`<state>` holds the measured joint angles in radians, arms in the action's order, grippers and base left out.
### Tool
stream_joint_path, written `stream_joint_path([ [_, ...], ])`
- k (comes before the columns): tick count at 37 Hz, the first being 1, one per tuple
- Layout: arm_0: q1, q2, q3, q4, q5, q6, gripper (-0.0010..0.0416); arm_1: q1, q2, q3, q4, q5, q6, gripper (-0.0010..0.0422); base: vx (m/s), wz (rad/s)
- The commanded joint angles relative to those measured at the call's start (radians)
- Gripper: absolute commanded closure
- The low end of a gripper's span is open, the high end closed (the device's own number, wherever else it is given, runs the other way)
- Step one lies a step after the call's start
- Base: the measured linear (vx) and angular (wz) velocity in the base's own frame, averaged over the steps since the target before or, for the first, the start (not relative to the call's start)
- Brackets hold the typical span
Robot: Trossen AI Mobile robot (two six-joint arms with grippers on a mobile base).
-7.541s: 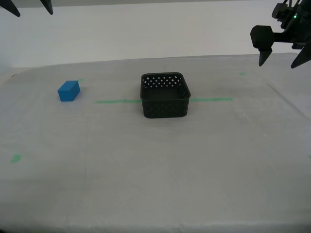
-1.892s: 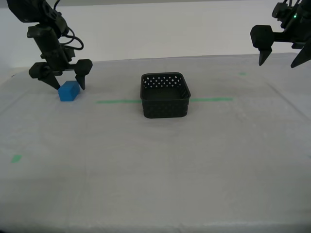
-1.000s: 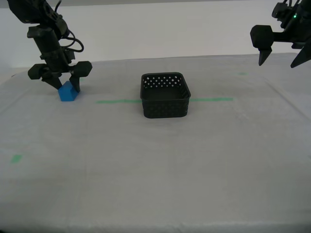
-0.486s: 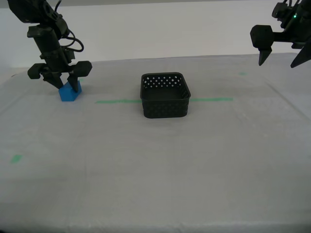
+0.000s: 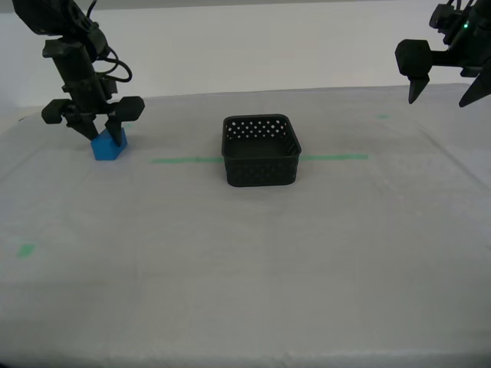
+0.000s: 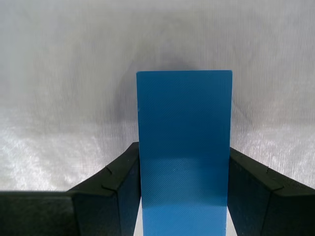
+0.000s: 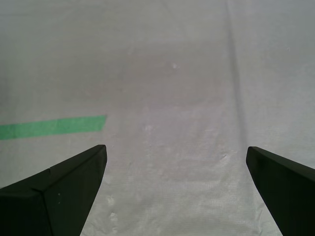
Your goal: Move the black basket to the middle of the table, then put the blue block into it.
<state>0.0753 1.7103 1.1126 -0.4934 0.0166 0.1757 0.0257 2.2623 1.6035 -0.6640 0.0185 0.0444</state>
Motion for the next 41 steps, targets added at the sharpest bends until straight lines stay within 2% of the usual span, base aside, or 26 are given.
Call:
stream_joint_path([
  [1,0.0,-0.001,0.001,0.0,0.0,-0.001,0.0007,-0.004,-0.011,0.019,-0.035,-0.003,-0.002,0.0413,0.0,0.0],
  [9,0.0,-0.001,0.001,0.0,0.0,-0.001,0.0007,-0.025,-0.056,0.051,-0.079,-0.005,-0.003,0.0413,0.0,0.0],
  [22,0.0,-0.001,0.001,0.0,0.0,-0.001,0.0007,-0.104,-0.177,0.052,-0.113,-0.005,-0.044,0.0413,0.0,0.0],
  [32,0.0,-0.001,0.001,0.0,0.0,-0.001,0.0007,-0.194,-0.235,0.052,-0.127,-0.003,-0.07,0.0413,0.0,0.0],
  [41,0.0,-0.001,0.001,0.0,0.0,-0.001,0.0007,-0.311,-0.239,0.058,-0.125,-0.003,-0.105,0.0413,0.0,0.0],
])
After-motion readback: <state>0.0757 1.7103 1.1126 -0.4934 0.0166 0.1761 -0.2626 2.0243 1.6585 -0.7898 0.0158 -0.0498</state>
